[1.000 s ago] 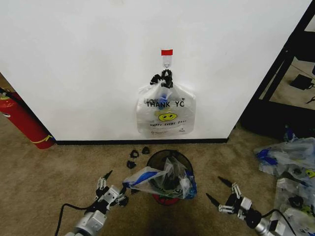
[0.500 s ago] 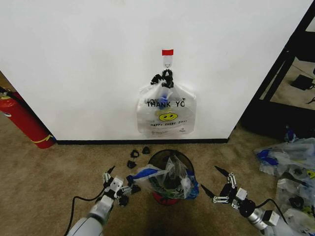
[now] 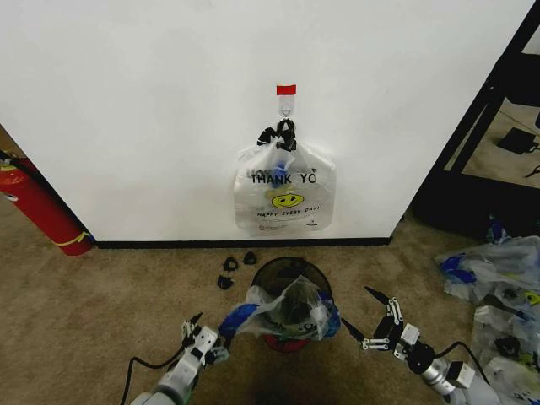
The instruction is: Pick up the garbage bag from the wall and place it over the trash bin.
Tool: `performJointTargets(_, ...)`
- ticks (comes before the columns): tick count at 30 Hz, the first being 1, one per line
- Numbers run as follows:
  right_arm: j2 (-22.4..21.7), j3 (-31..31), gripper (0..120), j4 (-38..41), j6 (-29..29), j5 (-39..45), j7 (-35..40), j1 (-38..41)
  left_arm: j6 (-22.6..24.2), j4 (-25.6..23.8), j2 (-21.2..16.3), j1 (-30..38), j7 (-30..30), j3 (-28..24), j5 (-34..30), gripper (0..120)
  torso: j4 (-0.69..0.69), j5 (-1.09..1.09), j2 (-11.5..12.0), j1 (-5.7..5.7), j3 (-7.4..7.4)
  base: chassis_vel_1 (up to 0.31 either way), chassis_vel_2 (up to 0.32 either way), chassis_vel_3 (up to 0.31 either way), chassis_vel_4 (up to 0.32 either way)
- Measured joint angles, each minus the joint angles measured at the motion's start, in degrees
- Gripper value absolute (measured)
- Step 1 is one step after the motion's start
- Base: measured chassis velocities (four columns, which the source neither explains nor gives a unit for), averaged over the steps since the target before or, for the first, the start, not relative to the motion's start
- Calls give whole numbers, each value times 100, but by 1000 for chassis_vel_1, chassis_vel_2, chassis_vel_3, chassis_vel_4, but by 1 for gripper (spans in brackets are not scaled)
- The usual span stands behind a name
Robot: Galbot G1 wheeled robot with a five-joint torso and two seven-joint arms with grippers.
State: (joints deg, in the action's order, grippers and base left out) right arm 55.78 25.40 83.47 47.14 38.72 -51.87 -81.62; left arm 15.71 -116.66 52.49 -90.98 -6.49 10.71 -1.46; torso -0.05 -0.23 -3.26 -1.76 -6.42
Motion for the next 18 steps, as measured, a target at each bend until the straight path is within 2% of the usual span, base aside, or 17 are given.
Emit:
performJointTargets(3, 5, 0, 100, 0, 0, 0, -1, 0, -86, -17, -34, 14, 46, 32, 20, 100, -1, 0, 0, 0, 0, 0, 0, 0, 0)
performJointTargets(6, 13, 11, 100, 31, 0, -21, -5, -34, -475, -111, -246, 21, 319, 194, 75, 100, 0, 0, 0, 0, 0, 0, 0, 0, 0)
performJointTargets(8, 16, 27, 100, 36, 0, -26, -5, -48, -567, -129, -301, 19, 403, 207, 75, 100, 1, -1, 0, 0, 0, 0, 0, 0, 0)
performJointTargets(11, 21, 73, 100, 57, 0, -29, -4, -98, -1060, -197, -493, -25, 847, 335, 119, 100, -2, -1, 0, 0, 0, 0, 0, 0, 0)
performJointTargets(14, 21, 82, 100, 72, 0, -37, 3, -99, -1782, -247, -622, -129, 1621, 601, 255, 100, 1, -1, 0, 0, 0, 0, 0, 0, 0)
performJointTargets(15, 21, 83, 100, 73, 0, -39, 5, -97, -1939, -255, -631, -131, 1862, 667, 297, 100, 1, 0, 0, 0, 0, 0, 0, 0, 0)
performJointTargets(16, 21, 83, 100, 73, 0, -39, 5, -97, -1939, -255, -631, -131, 1862, 667, 297, 100, 1, 0, 0, 0, 0, 0, 0, 0, 0)
performJointTargets(18, 23, 82, 100, 73, 0, -44, 22, -85, -2249, -290, -629, -42, 2474, 791, 320, 100, 1, -1, 0, 0, 0, 0, 0, 0, 0)
